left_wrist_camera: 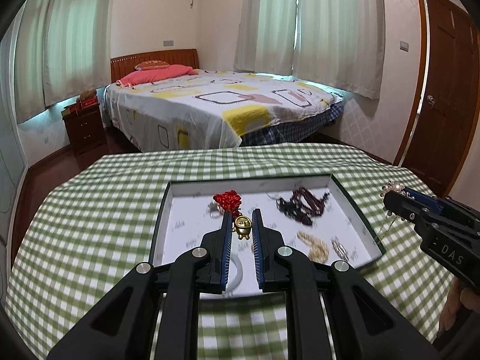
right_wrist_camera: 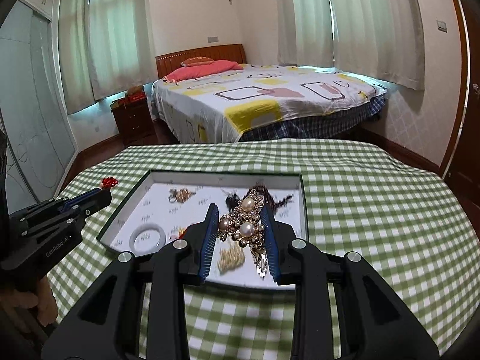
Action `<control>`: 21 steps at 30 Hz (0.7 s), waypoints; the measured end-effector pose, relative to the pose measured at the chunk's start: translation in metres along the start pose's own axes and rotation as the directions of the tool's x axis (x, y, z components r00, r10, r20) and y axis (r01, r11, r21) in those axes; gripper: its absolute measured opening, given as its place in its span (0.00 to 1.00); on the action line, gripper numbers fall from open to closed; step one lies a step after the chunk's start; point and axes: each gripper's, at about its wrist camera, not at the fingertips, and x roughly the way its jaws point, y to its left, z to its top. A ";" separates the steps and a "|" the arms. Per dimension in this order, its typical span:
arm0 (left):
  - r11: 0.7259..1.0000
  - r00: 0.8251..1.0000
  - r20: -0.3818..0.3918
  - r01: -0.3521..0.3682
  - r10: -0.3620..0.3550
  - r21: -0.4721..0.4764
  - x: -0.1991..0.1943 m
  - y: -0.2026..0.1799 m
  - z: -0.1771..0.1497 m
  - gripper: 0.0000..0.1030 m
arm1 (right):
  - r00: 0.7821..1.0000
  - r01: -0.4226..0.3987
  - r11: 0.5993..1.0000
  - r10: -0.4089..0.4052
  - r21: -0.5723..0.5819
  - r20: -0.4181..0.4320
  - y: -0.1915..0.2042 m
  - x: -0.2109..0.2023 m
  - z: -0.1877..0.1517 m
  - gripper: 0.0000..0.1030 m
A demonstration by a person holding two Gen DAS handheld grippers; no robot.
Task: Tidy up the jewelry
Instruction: 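Carry the flower charm and pearl brooch into the box and open both tools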
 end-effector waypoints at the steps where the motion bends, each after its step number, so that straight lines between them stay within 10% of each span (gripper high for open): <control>1: 1.000 1.000 0.001 -0.004 0.004 0.003 0.006 0.000 0.004 0.14 | 1.000 0.003 1.000 -0.003 -0.002 0.004 -0.001 0.004 0.003 0.28; 21: 0.999 0.993 -0.105 -0.052 0.053 0.007 0.112 0.007 0.011 0.14 | 0.996 0.048 0.999 -0.048 -0.005 -0.077 -0.026 0.107 0.012 0.28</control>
